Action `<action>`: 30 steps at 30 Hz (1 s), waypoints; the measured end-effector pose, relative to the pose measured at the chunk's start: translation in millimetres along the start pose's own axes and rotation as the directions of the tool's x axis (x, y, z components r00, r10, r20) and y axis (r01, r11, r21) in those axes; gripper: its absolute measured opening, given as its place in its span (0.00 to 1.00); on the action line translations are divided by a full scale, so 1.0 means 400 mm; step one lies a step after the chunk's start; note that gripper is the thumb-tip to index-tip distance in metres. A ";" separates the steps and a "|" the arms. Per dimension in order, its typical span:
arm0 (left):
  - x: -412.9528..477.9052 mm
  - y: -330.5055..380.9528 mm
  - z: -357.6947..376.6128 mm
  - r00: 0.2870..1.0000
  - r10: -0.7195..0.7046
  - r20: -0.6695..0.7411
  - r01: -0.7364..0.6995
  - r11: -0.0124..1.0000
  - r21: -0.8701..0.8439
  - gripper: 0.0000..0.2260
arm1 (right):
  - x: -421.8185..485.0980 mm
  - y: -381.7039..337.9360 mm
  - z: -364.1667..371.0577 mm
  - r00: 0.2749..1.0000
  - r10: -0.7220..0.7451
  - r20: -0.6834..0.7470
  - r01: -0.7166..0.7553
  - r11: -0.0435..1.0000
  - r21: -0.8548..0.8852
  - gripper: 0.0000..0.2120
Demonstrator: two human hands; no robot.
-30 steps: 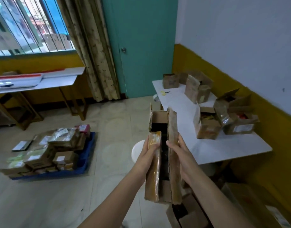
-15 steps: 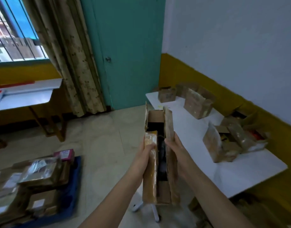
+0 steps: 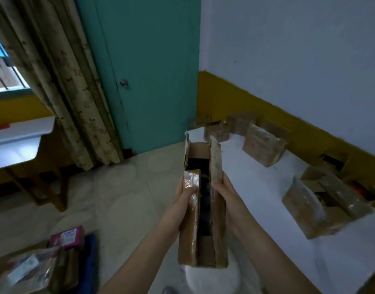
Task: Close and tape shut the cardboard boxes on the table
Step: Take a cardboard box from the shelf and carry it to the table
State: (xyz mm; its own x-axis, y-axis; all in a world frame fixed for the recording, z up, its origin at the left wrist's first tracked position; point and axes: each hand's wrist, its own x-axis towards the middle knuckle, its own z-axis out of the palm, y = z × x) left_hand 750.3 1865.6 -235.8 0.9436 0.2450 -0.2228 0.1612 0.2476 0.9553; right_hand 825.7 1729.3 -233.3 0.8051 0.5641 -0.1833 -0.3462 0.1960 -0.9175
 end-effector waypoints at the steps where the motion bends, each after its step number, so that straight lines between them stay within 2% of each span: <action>1: 0.042 0.010 -0.017 1.000 0.001 0.012 -0.001 1.000 0.017 0.25 | 0.041 0.001 0.002 1.000 -0.016 -0.009 0.016 1.000 0.006 0.36; 5: 0.228 0.062 -0.064 0.997 -0.051 0.054 0.047 0.996 0.073 0.26 | 0.209 -0.010 0.010 0.990 -0.020 -0.142 0.026 0.999 0.040 0.35; 8: 0.359 0.101 -0.082 0.992 -0.075 0.105 0.065 0.993 0.094 0.25 | 0.317 -0.034 0.008 0.981 -0.035 -0.189 0.055 0.993 0.103 0.27; 13: 0.558 0.153 -0.104 0.972 -0.148 0.182 0.124 0.983 0.137 0.25 | 0.469 -0.094 0.000 0.948 -0.060 -0.314 0.082 0.995 0.056 0.27; 18: 0.740 0.189 -0.111 0.926 -0.188 0.328 0.141 0.977 0.163 0.25 | 0.584 -0.138 -0.008 0.904 -0.102 -0.415 0.161 0.981 0.109 0.18; 23: 0.954 0.206 -0.113 0.861 -0.225 0.456 0.137 0.966 0.218 0.20 | 0.719 -0.176 0.001 0.814 -0.075 -0.576 0.182 0.975 0.129 0.14; 27: 1.098 0.234 -0.115 0.791 -0.253 0.557 0.137 0.961 0.241 0.24 | 0.823 -0.209 0.019 0.731 -0.066 -0.679 0.210 0.969 0.132 0.15; 30: 1.183 0.253 -0.108 0.735 -0.267 0.624 0.129 0.957 0.258 0.21 | 0.885 -0.231 0.023 0.671 -0.089 -0.736 0.258 0.959 0.119 0.16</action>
State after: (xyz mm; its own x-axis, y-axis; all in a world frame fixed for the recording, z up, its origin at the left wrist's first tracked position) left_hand 1200.5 2046.9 -252.8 0.8304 -0.4709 -0.2978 0.3511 0.0272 0.9359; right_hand 1138.3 1918.0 -210.0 0.9255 -0.2297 -0.3012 -0.1818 0.4285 -0.8851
